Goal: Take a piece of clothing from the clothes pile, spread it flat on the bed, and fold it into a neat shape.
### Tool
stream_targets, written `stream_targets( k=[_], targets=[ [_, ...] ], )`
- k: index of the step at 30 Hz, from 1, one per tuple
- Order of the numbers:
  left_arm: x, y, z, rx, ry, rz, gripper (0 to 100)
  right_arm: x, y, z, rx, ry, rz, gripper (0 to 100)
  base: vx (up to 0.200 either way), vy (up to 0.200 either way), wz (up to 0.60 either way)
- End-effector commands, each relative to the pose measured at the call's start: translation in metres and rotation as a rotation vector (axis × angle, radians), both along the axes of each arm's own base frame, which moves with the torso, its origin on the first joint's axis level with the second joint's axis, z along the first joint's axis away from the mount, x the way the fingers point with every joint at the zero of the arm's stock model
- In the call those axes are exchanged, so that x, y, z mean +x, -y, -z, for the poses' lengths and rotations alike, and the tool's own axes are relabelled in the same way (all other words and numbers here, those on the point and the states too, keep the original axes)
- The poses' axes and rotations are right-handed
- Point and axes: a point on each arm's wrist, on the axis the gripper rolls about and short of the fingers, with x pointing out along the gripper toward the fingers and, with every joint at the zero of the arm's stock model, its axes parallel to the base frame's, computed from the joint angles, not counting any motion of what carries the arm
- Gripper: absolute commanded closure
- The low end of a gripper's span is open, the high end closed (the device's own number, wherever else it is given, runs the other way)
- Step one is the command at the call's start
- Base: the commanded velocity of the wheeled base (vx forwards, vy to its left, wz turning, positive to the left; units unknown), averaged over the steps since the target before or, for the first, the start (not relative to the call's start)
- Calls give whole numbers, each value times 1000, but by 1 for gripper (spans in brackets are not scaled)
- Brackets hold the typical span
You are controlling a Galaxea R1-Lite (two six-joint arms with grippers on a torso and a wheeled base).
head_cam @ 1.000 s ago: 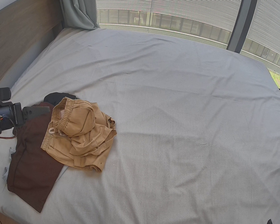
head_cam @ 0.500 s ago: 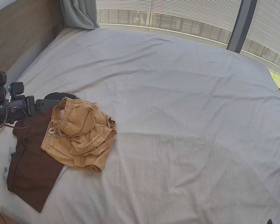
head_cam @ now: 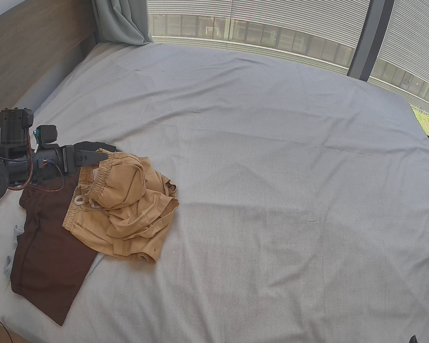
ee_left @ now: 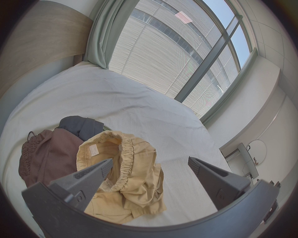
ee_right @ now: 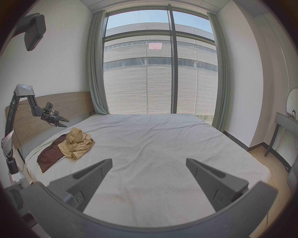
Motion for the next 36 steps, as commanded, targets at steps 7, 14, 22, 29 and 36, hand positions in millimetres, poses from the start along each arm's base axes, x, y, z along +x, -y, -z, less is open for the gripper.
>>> stream_targets(
  k=[7,14,22,29,36],
  targets=[
    [29,6,20,8,-27,6,0,0,0,5,0,0,-1,0,0,0,0],
    [44,9,31,13,1,-9,0,0,0,5,0,1,-1,0,0,0,0],
    [54,8,34,3,14,-18,0,0,0,5,0,0,-2,0,0,0,0],
    [59,19,35,-82,-28,-10,0,0,0,5,0,0,-1,0,0,0,0],
    [63,29,39,-113,-21,6,0,0,0,5,0,0,-2,0,0,0,0]
  ],
)
